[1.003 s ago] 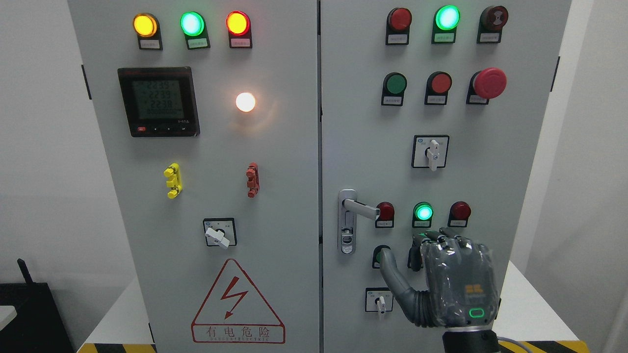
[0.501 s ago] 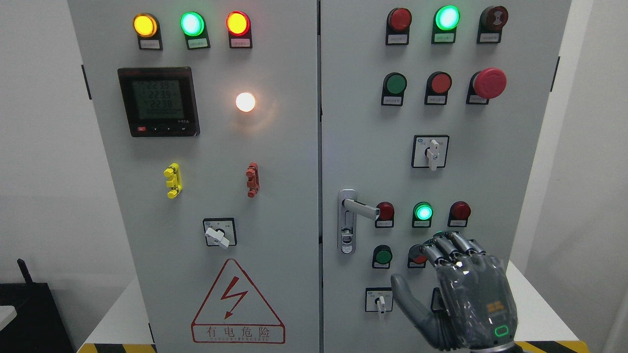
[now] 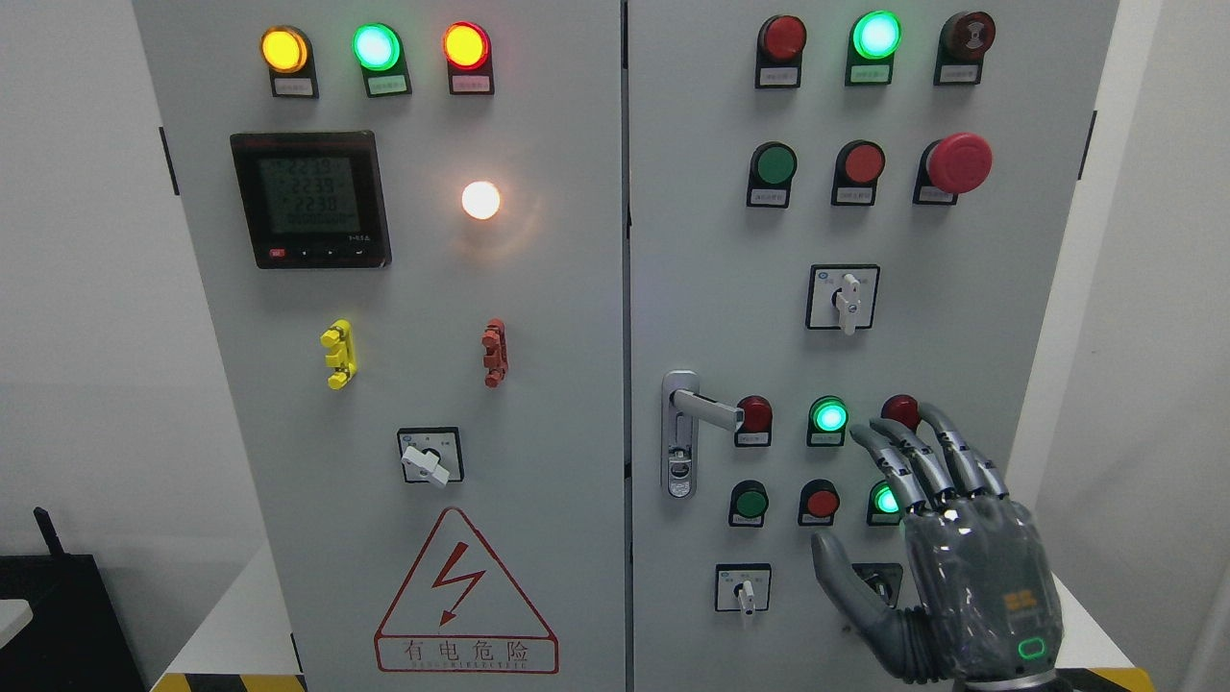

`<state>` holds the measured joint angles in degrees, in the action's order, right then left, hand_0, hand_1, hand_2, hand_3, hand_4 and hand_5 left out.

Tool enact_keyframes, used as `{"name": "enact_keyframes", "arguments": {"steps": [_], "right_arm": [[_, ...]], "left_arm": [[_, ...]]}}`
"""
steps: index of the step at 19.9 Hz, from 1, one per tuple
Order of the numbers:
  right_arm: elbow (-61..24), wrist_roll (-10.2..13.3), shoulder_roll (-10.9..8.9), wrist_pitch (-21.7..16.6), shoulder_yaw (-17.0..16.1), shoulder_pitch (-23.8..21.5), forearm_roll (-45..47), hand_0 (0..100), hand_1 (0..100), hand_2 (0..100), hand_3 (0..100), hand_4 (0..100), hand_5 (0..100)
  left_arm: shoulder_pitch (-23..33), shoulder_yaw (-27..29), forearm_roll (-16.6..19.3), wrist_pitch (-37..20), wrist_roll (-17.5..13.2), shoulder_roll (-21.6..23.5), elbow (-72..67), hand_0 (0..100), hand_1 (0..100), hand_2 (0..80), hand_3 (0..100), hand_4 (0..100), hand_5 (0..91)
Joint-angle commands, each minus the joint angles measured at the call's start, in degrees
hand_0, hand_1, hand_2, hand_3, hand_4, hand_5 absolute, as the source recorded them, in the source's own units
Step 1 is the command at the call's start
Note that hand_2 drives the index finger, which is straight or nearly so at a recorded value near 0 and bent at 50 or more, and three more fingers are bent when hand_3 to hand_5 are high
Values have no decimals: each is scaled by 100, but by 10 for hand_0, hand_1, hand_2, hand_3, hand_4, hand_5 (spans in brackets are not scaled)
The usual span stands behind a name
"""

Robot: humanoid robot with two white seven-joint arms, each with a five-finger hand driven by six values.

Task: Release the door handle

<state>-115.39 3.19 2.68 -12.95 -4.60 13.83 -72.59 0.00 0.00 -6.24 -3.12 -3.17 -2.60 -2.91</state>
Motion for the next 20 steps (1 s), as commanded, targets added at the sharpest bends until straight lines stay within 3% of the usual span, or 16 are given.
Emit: {"name": "enact_keyframes", "arguments": {"steps": [1,13,20], "right_arm": [[-10,-3,4,3,-235,5,26,399,17,0,0,0,0],[-19,-12,39,3,-156,14,26,382,38,0,0,0,0],[-19,-135,39,3,-147,32,26,375,47,0,0,0,0]], "left_arm": [[-149,97,0,4,1,-3,1,120,389,0,0,0,0],[-149,97,0,4,1,-3,1,120,389,0,0,0,0],[-149,97,0,4,1,-3,1,120,389,0,0,0,0]]}}
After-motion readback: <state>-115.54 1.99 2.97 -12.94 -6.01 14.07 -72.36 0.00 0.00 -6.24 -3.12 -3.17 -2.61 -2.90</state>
